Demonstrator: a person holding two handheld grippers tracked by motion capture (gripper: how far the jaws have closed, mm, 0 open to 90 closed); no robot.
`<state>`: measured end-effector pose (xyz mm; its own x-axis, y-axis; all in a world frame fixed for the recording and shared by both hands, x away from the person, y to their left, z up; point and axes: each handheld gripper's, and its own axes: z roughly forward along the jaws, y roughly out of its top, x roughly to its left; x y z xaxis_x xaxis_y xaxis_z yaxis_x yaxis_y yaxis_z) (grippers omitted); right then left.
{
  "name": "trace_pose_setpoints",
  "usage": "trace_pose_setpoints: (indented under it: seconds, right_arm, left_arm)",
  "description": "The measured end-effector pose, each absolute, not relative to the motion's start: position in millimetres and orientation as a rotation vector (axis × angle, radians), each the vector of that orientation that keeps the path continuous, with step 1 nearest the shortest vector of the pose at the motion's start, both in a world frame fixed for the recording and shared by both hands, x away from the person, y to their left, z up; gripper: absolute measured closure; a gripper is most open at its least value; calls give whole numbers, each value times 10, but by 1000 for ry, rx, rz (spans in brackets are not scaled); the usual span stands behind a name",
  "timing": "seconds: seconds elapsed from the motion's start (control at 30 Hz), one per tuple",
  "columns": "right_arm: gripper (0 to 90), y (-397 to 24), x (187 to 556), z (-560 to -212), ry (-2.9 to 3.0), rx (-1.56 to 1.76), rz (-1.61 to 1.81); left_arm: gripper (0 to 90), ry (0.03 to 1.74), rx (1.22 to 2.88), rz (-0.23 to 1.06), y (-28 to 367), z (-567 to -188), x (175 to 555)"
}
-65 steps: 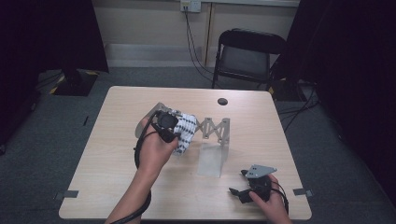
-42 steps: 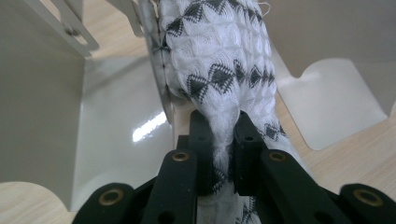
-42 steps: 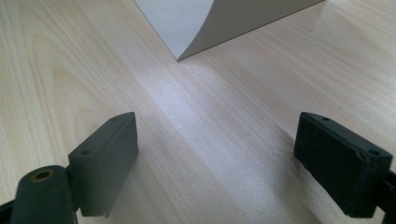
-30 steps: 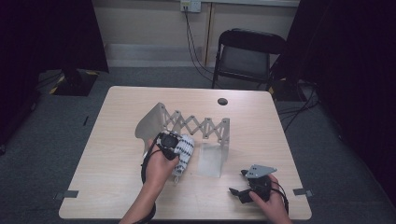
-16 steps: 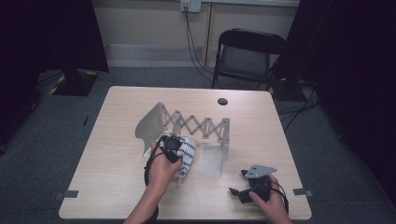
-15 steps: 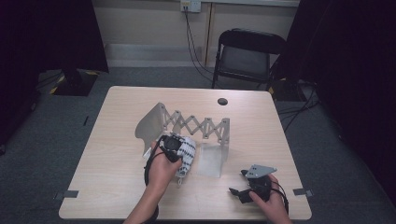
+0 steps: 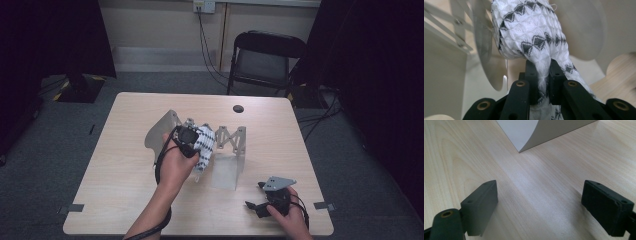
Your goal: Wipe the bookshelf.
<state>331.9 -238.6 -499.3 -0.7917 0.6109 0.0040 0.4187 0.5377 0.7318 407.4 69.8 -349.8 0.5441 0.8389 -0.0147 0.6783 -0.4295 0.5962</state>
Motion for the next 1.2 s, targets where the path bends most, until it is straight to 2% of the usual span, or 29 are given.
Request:
trace_pose_setpoints:
  seconds: [0.13,0.23,0.57,1.2]
  right_arm:
    - [133,-2386,3321,-4993,2524,860,1101]
    - [133,-2386,3320,-4993,2524,861,1101]
    - [133,-2386,3320,-4993,2524,861,1101]
    - [133,-2386,3320,-4993,2527,860,1101]
  left_arm:
    - [813,1188,2217,439,673,-3245,4067]
    - [813,1180,2223,443,634,-3203,4083]
    - [813,1234,2275,364,547,-3701,4183]
    - [814,1280,2308,280,564,-4211,4138]
